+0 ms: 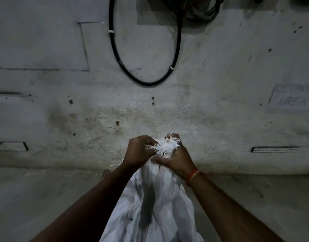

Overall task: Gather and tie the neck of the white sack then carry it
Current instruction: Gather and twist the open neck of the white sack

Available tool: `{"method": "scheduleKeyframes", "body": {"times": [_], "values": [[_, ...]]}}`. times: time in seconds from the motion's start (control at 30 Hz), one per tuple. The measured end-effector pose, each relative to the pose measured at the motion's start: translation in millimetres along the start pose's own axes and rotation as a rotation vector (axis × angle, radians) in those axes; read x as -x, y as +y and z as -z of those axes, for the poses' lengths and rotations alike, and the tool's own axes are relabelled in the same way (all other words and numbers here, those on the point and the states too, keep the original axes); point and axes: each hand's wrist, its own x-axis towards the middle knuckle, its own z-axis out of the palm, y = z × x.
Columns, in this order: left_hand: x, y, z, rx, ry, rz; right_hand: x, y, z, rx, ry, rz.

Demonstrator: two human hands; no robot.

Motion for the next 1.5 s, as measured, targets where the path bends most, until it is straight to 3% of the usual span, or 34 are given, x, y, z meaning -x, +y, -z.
{"method": "scheduleKeyframes", "body": {"times": [0.07,0.17,0.4,0.57,0.7,1.0,1.07,1.33,1.5], "values": [[0,0,0,0.021,0.0,-0.045,-2,3,-8,0.022,-0.016,0.036],[1,-6,6,0.044,-0.037,-0.138,-5,9,-9,0.104,0.09,0.127],[12,-20,26,0.037,-0.345,-0.233,-4,36,1,0.004,0.186,0.101],[17,-35,26,0.134,-0.287,0.043,-6,41,4,-0.128,0.161,0.079],[4,-41,23,-0.133,-0.383,0.031,-6,36,4,-0.195,0.115,0.077],[-3,-25,10,-0.426,-0.718,-0.08,-3,35,3,-0.219,0.05,0.097],[0,-18,1,-0.51,-0.643,-0.076,-3,35,3,-0.211,0.046,0.118],[6,-25,-12,-0.576,-0.033,0.097,-2,37,12,-0.191,0.083,0.154],[0,-38,-1,-0.577,0.021,0.144,-3,43,8,-0.259,0.17,0.113]]}}
